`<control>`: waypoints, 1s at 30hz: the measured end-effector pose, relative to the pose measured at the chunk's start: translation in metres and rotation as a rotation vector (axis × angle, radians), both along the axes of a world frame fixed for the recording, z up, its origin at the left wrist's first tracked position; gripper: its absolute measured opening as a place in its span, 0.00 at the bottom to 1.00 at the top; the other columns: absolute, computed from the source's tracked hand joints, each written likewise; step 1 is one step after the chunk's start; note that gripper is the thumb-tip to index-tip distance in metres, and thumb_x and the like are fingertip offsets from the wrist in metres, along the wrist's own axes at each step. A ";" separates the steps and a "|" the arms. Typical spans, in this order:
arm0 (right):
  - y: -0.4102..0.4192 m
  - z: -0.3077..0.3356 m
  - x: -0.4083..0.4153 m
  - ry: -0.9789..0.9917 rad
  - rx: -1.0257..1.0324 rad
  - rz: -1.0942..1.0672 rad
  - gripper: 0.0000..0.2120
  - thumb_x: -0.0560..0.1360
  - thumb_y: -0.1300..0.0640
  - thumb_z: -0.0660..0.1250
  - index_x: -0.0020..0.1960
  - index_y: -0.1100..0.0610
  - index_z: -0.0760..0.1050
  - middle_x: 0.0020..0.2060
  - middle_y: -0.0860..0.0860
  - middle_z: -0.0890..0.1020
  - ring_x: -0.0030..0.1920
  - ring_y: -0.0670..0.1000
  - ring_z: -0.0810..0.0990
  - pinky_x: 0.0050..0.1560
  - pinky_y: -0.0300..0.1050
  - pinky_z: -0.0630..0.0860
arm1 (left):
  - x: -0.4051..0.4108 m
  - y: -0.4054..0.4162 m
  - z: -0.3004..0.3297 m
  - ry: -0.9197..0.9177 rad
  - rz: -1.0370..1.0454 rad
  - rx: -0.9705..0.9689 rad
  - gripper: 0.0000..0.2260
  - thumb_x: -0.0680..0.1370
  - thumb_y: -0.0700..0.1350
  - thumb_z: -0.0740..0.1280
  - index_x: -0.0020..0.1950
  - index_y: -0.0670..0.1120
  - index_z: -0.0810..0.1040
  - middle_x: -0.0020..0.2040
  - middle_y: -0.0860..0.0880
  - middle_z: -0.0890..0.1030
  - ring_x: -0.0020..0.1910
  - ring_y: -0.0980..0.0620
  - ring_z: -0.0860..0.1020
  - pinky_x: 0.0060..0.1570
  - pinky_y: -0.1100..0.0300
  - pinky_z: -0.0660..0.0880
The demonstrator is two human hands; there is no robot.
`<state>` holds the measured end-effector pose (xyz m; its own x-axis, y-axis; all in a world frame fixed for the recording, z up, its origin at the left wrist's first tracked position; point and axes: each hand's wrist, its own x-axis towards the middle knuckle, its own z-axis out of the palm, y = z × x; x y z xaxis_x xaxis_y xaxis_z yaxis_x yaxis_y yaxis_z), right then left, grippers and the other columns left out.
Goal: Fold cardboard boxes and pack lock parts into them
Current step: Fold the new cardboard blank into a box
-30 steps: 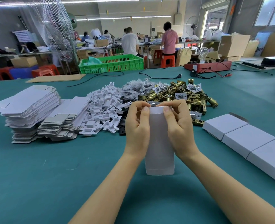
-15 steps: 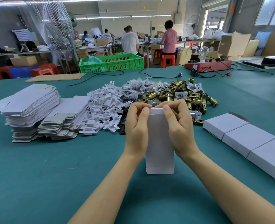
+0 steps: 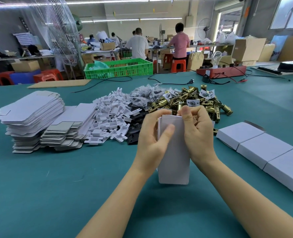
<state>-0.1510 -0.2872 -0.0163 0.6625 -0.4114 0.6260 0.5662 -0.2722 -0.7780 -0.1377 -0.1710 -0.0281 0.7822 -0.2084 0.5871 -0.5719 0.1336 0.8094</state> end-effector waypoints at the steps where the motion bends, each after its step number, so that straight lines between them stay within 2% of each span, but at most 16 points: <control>1: -0.001 0.001 0.000 -0.004 -0.005 -0.011 0.08 0.80 0.55 0.62 0.41 0.52 0.70 0.32 0.41 0.74 0.30 0.38 0.69 0.33 0.30 0.67 | -0.002 0.000 -0.002 0.027 -0.042 0.011 0.15 0.77 0.42 0.65 0.60 0.59 0.75 0.58 0.43 0.78 0.52 0.46 0.78 0.54 0.44 0.75; 2: -0.002 0.002 -0.001 -0.004 -0.015 -0.018 0.08 0.80 0.56 0.62 0.41 0.52 0.70 0.33 0.42 0.74 0.31 0.38 0.70 0.34 0.30 0.68 | -0.003 0.000 -0.003 0.052 -0.074 0.010 0.17 0.77 0.43 0.66 0.58 0.64 0.75 0.59 0.44 0.78 0.49 0.47 0.79 0.51 0.42 0.76; 4: -0.003 0.004 -0.002 0.004 -0.021 -0.022 0.09 0.80 0.56 0.62 0.41 0.52 0.70 0.34 0.45 0.74 0.31 0.39 0.70 0.33 0.30 0.68 | -0.004 0.002 -0.003 0.069 -0.088 0.003 0.18 0.76 0.45 0.67 0.56 0.68 0.74 0.58 0.48 0.79 0.44 0.49 0.79 0.46 0.42 0.78; 7: -0.004 0.005 -0.003 0.010 -0.013 -0.012 0.10 0.80 0.55 0.62 0.41 0.56 0.71 0.31 0.47 0.72 0.30 0.43 0.67 0.31 0.32 0.65 | -0.002 0.004 -0.002 0.065 -0.100 -0.007 0.15 0.76 0.45 0.68 0.58 0.64 0.75 0.50 0.51 0.81 0.42 0.51 0.79 0.42 0.50 0.79; 10: -0.004 0.004 -0.003 0.019 0.003 0.029 0.13 0.81 0.53 0.60 0.44 0.62 0.72 0.31 0.52 0.71 0.30 0.44 0.67 0.29 0.34 0.65 | -0.002 0.006 -0.002 0.082 -0.118 -0.041 0.12 0.76 0.42 0.69 0.57 0.56 0.76 0.47 0.53 0.81 0.42 0.56 0.79 0.39 0.60 0.78; 16: -0.005 0.004 -0.005 0.034 -0.020 0.105 0.10 0.81 0.57 0.61 0.45 0.63 0.72 0.32 0.49 0.72 0.30 0.42 0.67 0.31 0.35 0.65 | -0.003 0.006 -0.002 0.078 -0.113 -0.050 0.09 0.78 0.37 0.68 0.53 0.49 0.74 0.43 0.52 0.80 0.38 0.59 0.78 0.35 0.66 0.75; 19: -0.008 0.007 -0.006 0.072 -0.028 0.209 0.05 0.80 0.59 0.63 0.47 0.60 0.74 0.36 0.55 0.75 0.34 0.48 0.71 0.34 0.42 0.69 | -0.002 0.007 0.000 0.096 -0.109 -0.094 0.09 0.77 0.38 0.67 0.54 0.49 0.74 0.43 0.51 0.80 0.38 0.58 0.78 0.37 0.66 0.76; 21: -0.009 0.007 -0.007 0.112 -0.052 0.274 0.02 0.79 0.60 0.64 0.49 0.57 0.75 0.42 0.53 0.79 0.38 0.50 0.76 0.36 0.46 0.74 | 0.000 0.009 0.001 0.132 -0.114 -0.121 0.10 0.76 0.41 0.67 0.57 0.50 0.74 0.46 0.47 0.80 0.39 0.56 0.79 0.39 0.63 0.77; 23: -0.010 0.006 -0.007 0.128 -0.070 0.277 0.02 0.78 0.60 0.66 0.49 0.56 0.77 0.43 0.52 0.80 0.38 0.53 0.78 0.36 0.50 0.75 | 0.001 0.011 0.001 0.165 -0.116 -0.107 0.11 0.76 0.42 0.67 0.58 0.50 0.74 0.48 0.44 0.79 0.40 0.55 0.79 0.39 0.61 0.78; 26: -0.008 0.003 -0.006 0.113 -0.075 0.248 0.02 0.77 0.61 0.67 0.48 0.55 0.78 0.43 0.54 0.81 0.41 0.63 0.77 0.37 0.56 0.74 | 0.004 0.013 0.000 0.171 -0.083 -0.082 0.05 0.79 0.43 0.67 0.54 0.50 0.76 0.47 0.46 0.78 0.41 0.55 0.77 0.38 0.60 0.76; 30: -0.006 0.001 -0.004 0.108 -0.061 0.248 0.03 0.76 0.62 0.68 0.47 0.56 0.79 0.44 0.55 0.82 0.44 0.64 0.77 0.42 0.59 0.75 | 0.008 0.014 0.000 0.184 -0.053 -0.064 0.03 0.77 0.47 0.66 0.49 0.50 0.77 0.47 0.45 0.78 0.46 0.49 0.75 0.43 0.52 0.73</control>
